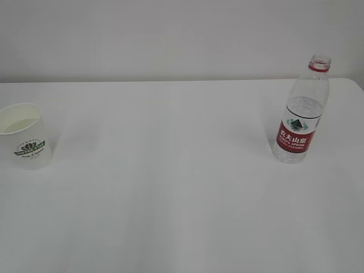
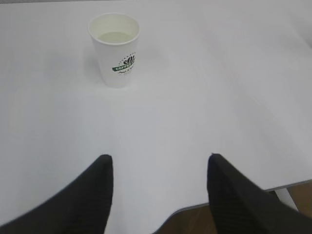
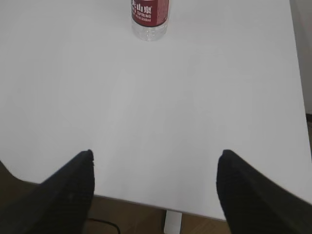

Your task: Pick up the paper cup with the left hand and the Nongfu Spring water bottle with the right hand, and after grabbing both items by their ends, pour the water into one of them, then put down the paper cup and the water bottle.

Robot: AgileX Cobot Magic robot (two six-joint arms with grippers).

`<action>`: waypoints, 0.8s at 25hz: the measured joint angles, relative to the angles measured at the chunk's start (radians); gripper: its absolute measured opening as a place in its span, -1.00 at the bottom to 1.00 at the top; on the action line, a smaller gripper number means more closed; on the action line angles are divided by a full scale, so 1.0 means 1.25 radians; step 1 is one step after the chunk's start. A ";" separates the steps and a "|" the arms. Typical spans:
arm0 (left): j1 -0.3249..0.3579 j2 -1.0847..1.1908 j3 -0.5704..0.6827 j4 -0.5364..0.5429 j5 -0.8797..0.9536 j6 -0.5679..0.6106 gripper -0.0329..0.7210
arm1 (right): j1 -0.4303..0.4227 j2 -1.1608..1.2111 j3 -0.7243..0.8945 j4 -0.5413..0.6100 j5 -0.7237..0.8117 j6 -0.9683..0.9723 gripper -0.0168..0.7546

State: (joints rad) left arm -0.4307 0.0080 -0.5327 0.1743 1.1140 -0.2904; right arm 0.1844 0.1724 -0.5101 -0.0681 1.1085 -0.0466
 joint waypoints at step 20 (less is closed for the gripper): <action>0.000 -0.003 0.000 -0.004 0.000 0.000 0.18 | 0.000 -0.146 0.000 0.012 0.004 -0.004 0.58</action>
State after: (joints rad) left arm -0.4307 0.0042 -0.5327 0.1697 1.1140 -0.2904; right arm 0.1844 -0.0100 -0.5101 -0.0528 1.1130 -0.0521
